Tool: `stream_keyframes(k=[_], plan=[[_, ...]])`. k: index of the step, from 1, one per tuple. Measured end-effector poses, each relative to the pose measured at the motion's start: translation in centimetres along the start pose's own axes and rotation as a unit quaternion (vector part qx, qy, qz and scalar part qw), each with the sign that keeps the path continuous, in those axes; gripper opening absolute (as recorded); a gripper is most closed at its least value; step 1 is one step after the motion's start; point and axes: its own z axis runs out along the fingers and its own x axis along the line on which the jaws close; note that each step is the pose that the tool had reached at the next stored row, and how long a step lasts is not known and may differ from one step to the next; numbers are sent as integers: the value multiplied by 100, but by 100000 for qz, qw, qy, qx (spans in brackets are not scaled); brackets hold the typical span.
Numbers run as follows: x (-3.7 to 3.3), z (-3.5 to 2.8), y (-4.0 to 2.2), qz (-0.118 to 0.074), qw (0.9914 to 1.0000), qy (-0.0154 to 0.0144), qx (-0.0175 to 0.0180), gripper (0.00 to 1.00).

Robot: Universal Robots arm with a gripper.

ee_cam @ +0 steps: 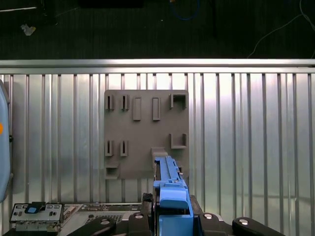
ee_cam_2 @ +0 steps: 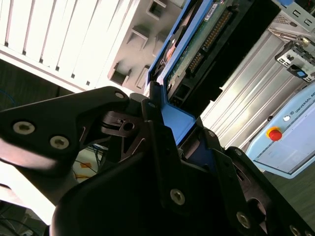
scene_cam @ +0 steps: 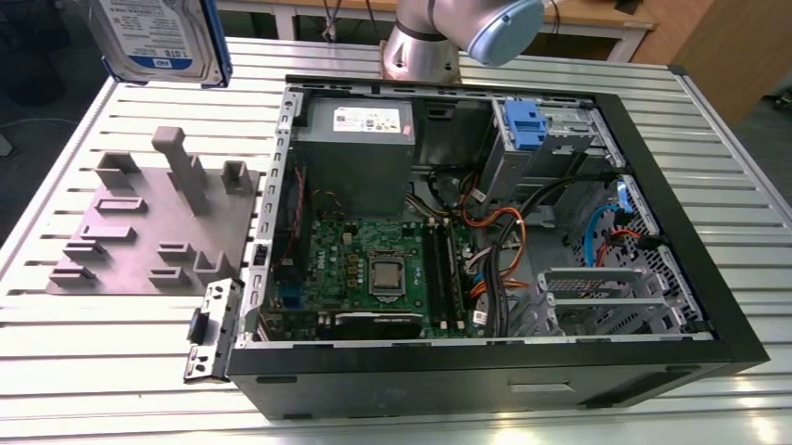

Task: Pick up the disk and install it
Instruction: 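Pick up the disk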

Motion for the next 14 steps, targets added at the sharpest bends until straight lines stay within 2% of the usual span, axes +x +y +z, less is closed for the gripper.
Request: stream_keyframes(k=[3, 9, 14], plan=[[14, -1, -9, -3, 100000, 4, -7, 36], [103, -2, -17, -5, 100000, -3, 7, 36], [104, -2, -48, -4, 100000, -3, 4, 36]])
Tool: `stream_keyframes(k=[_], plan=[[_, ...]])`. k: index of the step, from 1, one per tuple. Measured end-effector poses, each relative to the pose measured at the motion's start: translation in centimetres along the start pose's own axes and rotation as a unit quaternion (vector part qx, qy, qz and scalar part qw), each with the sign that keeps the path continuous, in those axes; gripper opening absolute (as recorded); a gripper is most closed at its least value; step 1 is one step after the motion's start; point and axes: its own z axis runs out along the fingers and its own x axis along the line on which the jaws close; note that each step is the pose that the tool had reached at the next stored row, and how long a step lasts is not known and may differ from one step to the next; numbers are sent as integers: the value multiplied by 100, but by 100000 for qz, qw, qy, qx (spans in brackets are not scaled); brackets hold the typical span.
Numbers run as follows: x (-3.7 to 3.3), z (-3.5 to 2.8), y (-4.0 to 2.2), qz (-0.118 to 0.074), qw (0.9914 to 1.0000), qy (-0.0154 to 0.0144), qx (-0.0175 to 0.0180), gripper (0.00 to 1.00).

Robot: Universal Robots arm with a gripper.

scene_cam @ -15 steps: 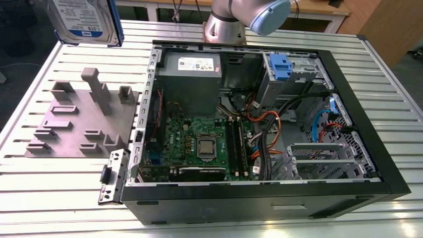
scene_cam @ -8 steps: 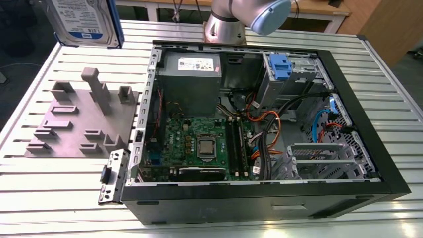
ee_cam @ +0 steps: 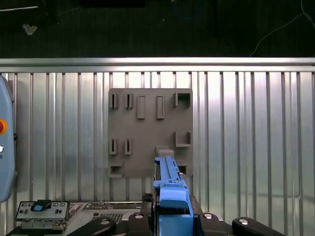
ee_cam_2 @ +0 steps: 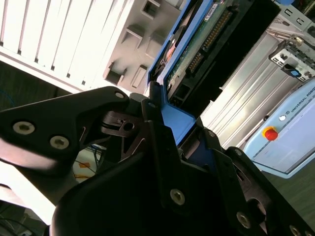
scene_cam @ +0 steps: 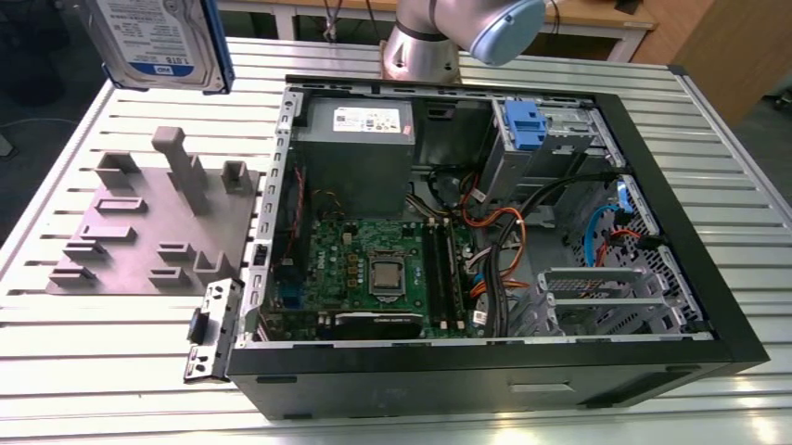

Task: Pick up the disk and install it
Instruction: 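Pick up the disk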

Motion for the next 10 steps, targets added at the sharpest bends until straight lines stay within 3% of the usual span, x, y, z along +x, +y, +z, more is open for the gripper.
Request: stream_keyframes(k=[10], plan=[[-1, -1, -33, 3, 100000, 2, -4, 36]])
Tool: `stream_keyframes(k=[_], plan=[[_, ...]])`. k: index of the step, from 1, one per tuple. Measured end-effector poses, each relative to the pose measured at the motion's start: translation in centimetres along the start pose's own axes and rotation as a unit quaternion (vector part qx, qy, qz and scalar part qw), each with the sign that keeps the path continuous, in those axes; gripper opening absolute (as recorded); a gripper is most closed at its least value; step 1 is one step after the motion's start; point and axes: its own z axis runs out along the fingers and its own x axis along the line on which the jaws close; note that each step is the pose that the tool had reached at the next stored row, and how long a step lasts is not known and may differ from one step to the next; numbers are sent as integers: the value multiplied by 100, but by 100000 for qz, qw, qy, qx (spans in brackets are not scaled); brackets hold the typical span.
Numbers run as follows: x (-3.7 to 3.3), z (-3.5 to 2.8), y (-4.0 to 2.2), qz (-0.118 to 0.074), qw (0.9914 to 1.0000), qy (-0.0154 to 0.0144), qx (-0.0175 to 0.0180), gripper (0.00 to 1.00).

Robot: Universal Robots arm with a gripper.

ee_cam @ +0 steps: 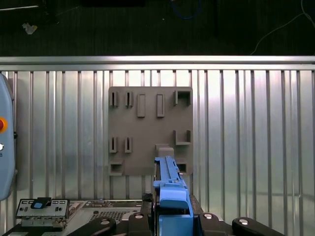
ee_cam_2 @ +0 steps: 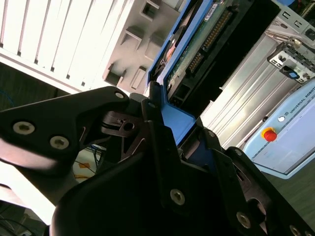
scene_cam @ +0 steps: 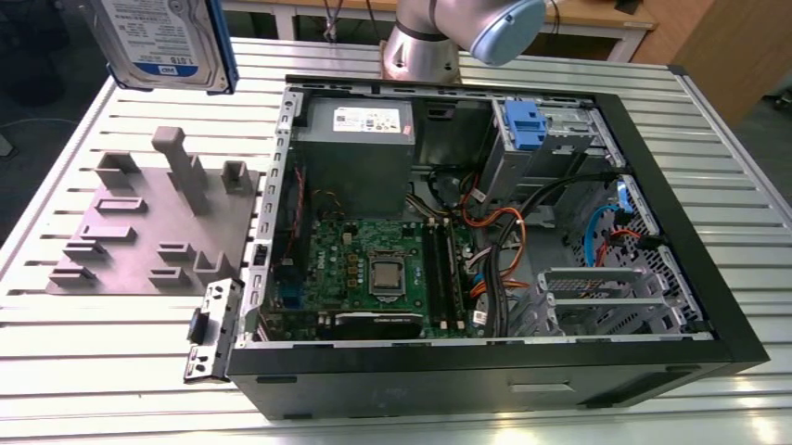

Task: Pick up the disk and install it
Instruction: 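Pick up the disk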

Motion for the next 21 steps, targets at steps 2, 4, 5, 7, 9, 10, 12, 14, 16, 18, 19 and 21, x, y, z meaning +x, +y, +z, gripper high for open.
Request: stream_keyframes(k=[2, 4, 5, 7, 9, 10, 12, 14, 16, 18, 19, 21], plan=[[0, 0, 0, 0, 100000, -2, 3, 36], [0, 0, -1, 0, 100000, -2, 4, 36], [0, 0, -3, 0, 100000, -2, 1, 36], [-1, 0, -27, -9, 100000, -2, -2, 36], [-2, -1, -70, -2, 100000, 0, -1, 36], [-2, 0, -90, 0, 100000, -3, 4, 36], [-3, -1, -129, 0, 100000, 2, 1, 36], [-3, -1, -131, 6, 100000, -3, 0, 36], [-3, -1, -139, 0, 100000, -1, 2, 36], [-3, -1, -145, 0, 100000, -1, 1, 36], [-4, -1, -146, 0, 100000, 1, 1, 36], [-4, -1, -148, 0, 100000, -2, 2, 36]])
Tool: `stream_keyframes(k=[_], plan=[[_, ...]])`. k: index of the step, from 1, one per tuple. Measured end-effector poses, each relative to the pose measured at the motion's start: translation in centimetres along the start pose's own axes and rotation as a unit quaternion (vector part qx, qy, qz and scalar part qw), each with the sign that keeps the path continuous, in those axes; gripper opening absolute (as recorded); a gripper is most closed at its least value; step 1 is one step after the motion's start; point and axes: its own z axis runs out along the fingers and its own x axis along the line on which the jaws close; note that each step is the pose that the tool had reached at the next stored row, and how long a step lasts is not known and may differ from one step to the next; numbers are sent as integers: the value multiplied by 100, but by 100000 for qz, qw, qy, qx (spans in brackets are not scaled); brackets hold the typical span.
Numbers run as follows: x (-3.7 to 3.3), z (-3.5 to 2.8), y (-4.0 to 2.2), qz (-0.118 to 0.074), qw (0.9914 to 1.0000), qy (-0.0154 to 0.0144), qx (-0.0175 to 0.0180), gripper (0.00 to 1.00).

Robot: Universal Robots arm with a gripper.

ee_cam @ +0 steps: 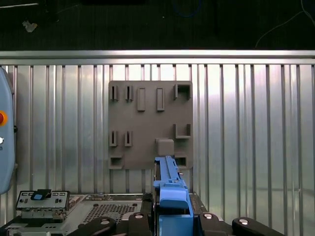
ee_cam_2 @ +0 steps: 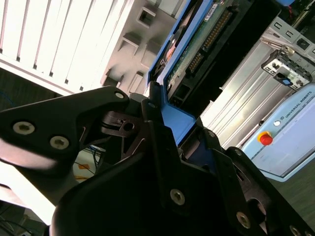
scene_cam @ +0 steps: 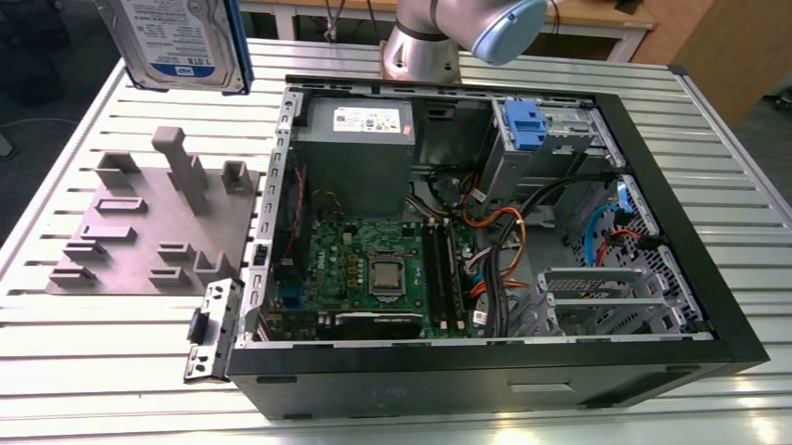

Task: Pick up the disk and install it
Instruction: 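Pick up the disk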

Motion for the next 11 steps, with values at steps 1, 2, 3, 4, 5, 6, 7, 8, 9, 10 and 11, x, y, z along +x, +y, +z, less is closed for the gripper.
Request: stream_keyframes(k=[1, 2, 3, 4, 5, 6, 7, 8, 9, 10, 11], plan=[[0, 0, -1, 2, 100000, 2, -3, 36], [0, 0, -2, -1, 100000, 2, -3, 36], [0, 0, -3, 2, 100000, 2, -4, 36], [0, 0, -4, 1, 100000, 1, -2, 36], [0, 0, -5, -2, 100000, 1, 2, 36], [3, -1, -5, -4, 100000, 3, -4, 36], [11, 0, -6, -8, 100000, 0, -1, 36], [22, -1, -5, -2, 100000, 2, 0, 36], [36, -1, -6, -1, 100000, 4, -5, 36], [51, -2, -6, -1, 100000, 7, -9, 36], [69, -2, -6, -2, 100000, 4, -6, 36]])
